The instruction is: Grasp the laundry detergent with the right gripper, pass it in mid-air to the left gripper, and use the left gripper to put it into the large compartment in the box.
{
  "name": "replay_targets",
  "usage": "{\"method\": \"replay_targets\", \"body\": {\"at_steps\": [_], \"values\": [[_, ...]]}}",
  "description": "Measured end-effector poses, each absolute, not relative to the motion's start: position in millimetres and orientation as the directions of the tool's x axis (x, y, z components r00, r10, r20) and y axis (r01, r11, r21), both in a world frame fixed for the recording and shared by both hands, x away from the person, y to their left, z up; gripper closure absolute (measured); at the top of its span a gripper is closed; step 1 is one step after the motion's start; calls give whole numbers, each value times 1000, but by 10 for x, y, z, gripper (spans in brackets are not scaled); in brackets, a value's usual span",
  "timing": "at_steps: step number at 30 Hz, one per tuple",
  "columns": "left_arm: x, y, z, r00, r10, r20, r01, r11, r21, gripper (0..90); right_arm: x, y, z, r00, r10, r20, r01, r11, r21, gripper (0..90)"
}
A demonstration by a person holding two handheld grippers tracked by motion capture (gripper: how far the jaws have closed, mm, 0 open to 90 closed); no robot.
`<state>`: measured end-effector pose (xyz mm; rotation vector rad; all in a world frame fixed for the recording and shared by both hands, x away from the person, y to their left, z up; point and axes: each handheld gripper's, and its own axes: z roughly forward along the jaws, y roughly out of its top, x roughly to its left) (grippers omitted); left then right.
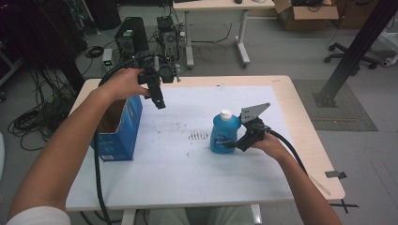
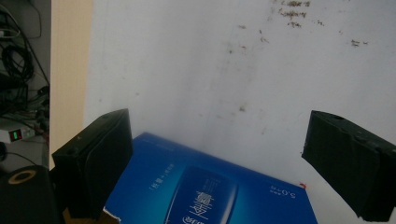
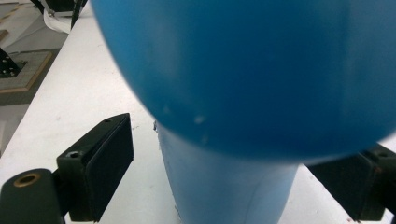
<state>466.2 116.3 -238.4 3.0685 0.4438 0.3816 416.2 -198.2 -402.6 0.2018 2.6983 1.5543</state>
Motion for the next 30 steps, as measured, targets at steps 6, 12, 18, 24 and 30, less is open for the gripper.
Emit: {"method": "replay_targets", "body": {"at_steps": [6,12,18,24,30], "values": [[4662,1163,-2386,929,283,238,278,-959,55,88,4168,-1981,-4030,-991,123,45,100,489,867,120],[4663,1174,-2384,928,286,240,281,-958,56,90,4174,-1984,-4036,-992,115,45,97,491,866,154],[4661,1180,-2387,928,286,240,282,-958,55,89,4170,-1975,-4038,-993,113,39,90,494,864,194],[4656,1183,-2386,926,289,241,284,-957,57,90,4172,-1978,-4033,-993,110,38,88,489,868,222],[4658,1183,-2383,926,288,243,283,-958,57,89,4176,-1982,-4035,-993,109,37,86,487,869,251]]}}
